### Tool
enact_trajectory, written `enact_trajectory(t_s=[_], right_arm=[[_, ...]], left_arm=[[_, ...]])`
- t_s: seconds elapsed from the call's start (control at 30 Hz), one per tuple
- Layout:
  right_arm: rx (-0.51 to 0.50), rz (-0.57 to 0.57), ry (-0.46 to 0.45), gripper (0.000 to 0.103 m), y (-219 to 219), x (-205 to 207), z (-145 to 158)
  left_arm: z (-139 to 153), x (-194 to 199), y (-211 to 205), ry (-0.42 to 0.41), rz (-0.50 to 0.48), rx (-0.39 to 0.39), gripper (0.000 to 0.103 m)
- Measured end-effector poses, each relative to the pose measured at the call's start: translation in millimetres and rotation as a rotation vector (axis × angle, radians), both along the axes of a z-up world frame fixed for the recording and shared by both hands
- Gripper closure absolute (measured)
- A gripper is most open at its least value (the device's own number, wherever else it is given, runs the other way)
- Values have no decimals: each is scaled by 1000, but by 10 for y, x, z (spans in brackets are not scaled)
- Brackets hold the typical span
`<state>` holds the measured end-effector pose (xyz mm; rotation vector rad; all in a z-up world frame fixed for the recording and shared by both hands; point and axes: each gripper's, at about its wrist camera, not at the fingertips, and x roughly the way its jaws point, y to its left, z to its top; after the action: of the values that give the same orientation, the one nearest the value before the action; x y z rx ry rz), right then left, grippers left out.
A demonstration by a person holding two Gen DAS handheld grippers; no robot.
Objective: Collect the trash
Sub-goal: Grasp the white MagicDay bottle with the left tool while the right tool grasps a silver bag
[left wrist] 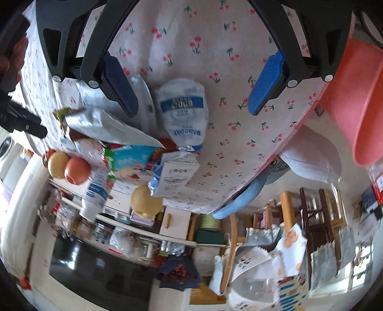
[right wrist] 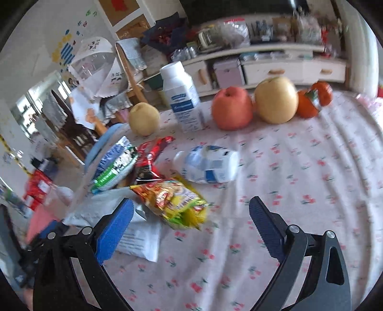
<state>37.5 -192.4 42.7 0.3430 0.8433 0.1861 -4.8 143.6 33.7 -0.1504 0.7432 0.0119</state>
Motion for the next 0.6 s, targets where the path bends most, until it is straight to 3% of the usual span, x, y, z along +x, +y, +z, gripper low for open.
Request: enact_trajectory(t_s=[0.1, 0.2, 0.33, 0.6], right_arm=[[20, 22, 17, 8, 36, 115, -71], [22, 59, 43, 21, 94, 215, -167], [31, 85, 55, 21, 142, 295, -243], [45, 126, 61, 21, 222, 376, -317]], left_arm=[[-56, 129, 14, 25, 9, -6, 10], [-125, 238, -25, 51, 11, 14, 11], [-209, 383, -95, 83, 6, 49, 12], [-265, 509, -153, 94, 3, 33, 22]])
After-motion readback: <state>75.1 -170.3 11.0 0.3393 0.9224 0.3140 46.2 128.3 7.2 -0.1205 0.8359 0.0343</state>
